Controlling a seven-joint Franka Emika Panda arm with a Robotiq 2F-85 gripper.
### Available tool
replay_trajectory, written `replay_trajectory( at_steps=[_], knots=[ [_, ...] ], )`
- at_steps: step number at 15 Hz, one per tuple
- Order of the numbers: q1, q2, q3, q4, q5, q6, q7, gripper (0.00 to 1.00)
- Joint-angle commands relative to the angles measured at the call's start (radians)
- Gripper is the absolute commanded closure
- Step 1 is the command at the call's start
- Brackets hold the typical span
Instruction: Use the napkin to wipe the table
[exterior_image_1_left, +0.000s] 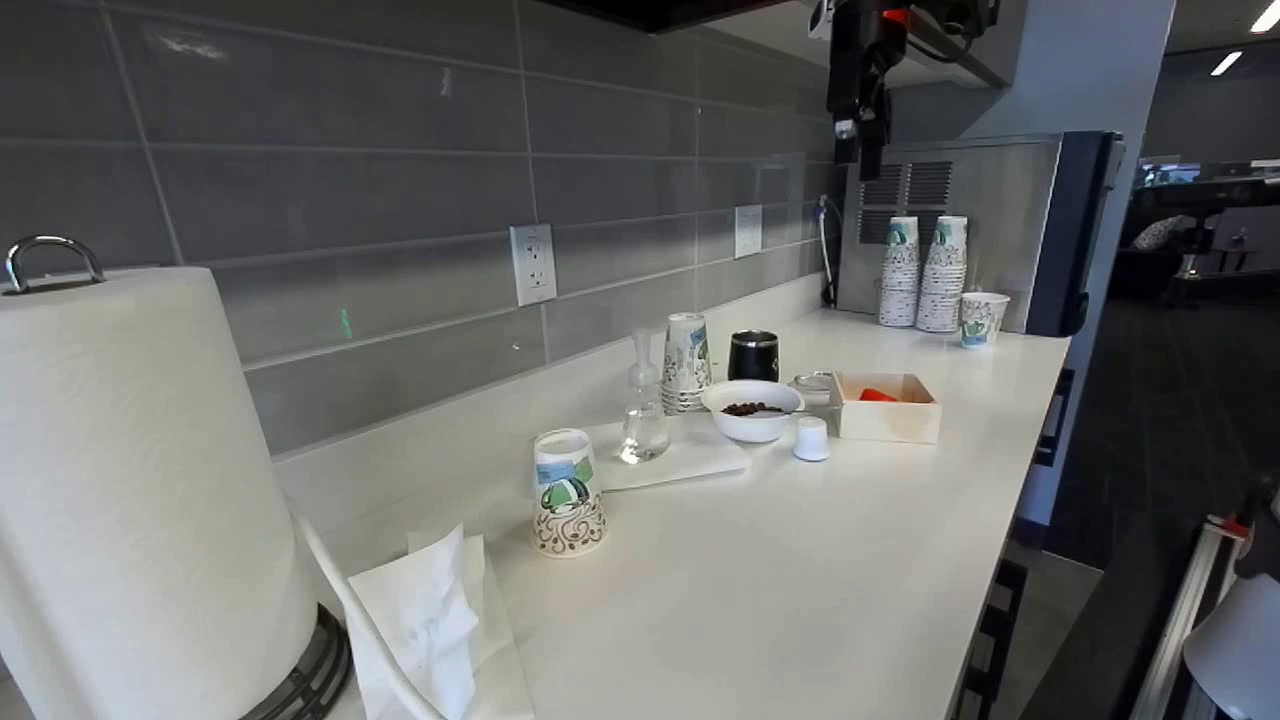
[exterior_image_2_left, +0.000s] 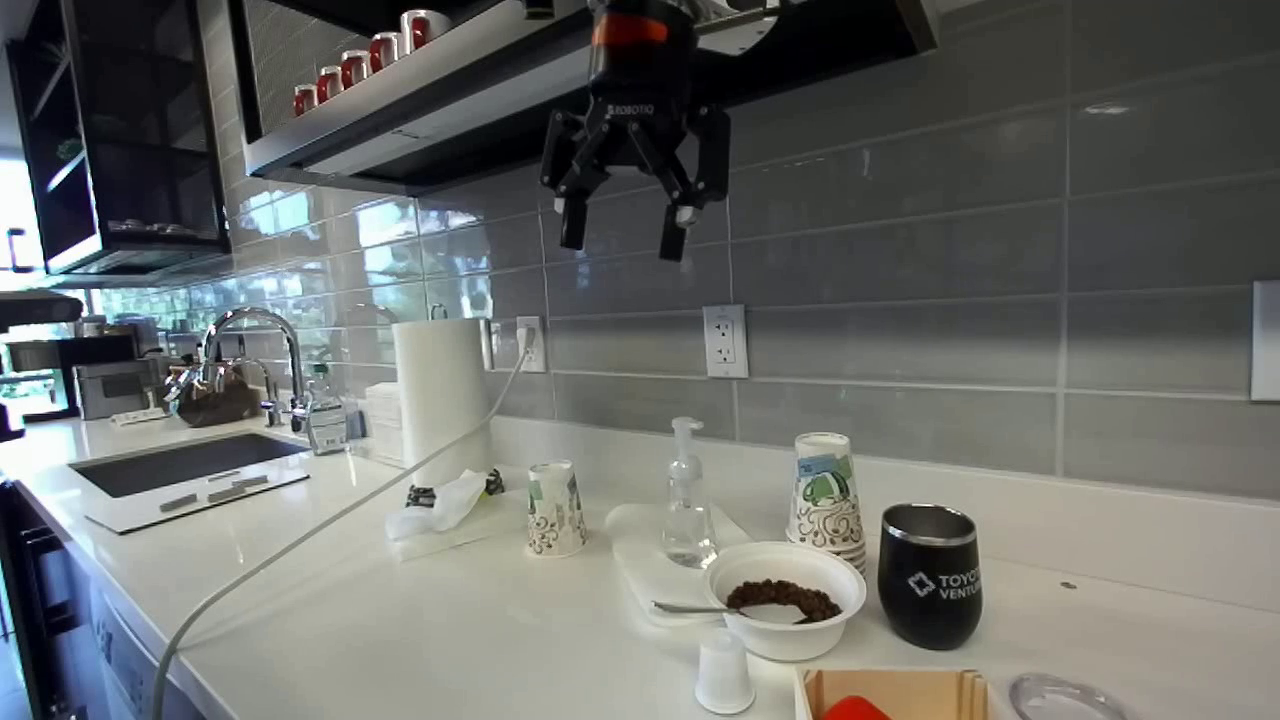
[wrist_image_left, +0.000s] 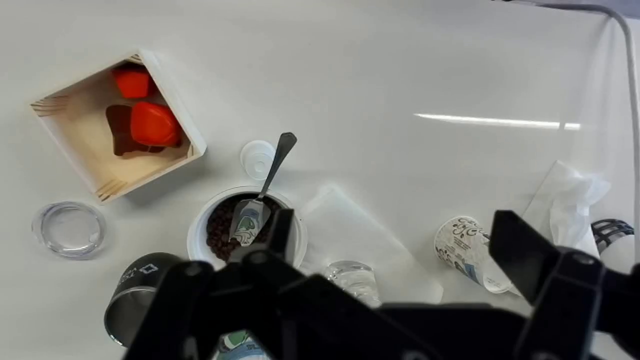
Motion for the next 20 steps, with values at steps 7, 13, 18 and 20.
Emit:
replay_trajectory(
  at_steps=[7,13,18,20],
  knots=[
    [0.016,-0.034,0.136,-0.042,0.019,0.001,0.133,0.0],
    [0.099,-0.042,0.318,-0.082,0.099,0.006,0.375,0.0],
    [0.16,0.058,0.485,-0.079,0.166,0.166,0.656,0.0],
    [0.17,0.127,0.548,-0.072,0.139,0.286,0.769,0.0]
  ],
)
